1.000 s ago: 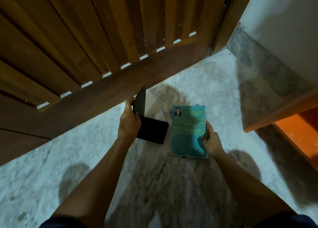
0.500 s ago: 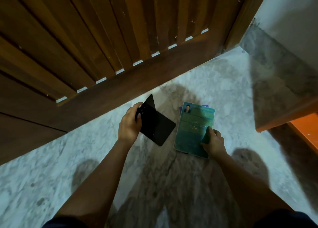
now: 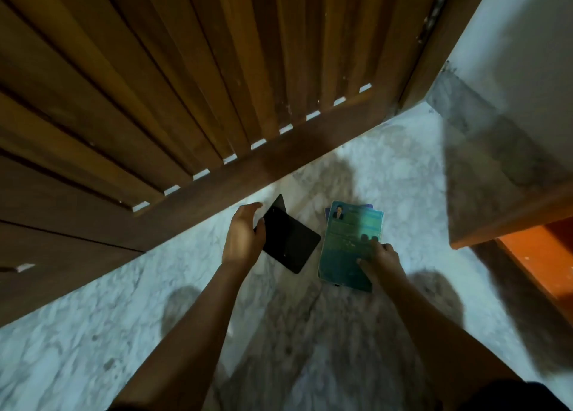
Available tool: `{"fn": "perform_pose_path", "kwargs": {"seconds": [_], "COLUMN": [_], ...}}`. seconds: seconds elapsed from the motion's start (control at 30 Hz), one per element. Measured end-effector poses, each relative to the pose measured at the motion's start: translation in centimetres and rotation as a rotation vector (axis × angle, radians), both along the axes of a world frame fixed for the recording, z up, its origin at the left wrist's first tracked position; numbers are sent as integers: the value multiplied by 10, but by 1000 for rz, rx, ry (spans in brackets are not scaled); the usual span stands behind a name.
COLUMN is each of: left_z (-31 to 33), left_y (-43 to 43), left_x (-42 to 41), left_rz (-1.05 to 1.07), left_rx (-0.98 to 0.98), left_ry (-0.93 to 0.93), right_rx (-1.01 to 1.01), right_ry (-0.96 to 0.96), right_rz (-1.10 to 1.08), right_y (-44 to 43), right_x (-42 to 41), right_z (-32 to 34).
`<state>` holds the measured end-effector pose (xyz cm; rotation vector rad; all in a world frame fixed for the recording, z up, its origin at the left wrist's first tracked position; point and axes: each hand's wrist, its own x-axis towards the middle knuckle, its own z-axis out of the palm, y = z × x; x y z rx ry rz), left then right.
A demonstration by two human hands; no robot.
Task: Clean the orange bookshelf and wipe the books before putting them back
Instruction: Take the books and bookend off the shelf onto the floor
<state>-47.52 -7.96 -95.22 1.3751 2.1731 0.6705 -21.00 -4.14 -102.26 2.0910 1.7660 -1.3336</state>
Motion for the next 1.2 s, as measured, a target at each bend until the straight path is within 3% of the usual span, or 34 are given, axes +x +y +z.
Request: {"fn": "perform_pose_path", "kwargs": {"seconds": [0.3,0.5,0.73,0.97,1.07,1.2], "left_z": [186,338,492,588,597,610], "left_y": [17,40,56,72,73,72], "left_x": [16,25,61,98,109,136], "left_rz": [-85,-175,-156,-391,-530,-694], "left_rx": [-223,-236,-187,-85,61,1], "left_ry": [31,133,82,31,10,99], "right_rx": [152,282,428,500,537,613], "right_ry": [-19,82,59,16,-17,-46], "right_rz": [105,94,105,-67,-200,-395], "right_y": [26,43,55,42,15,-39], "right_x": [-23,-16,1,36,50,77], "right_z": [219,395,552,646,669,710]}}
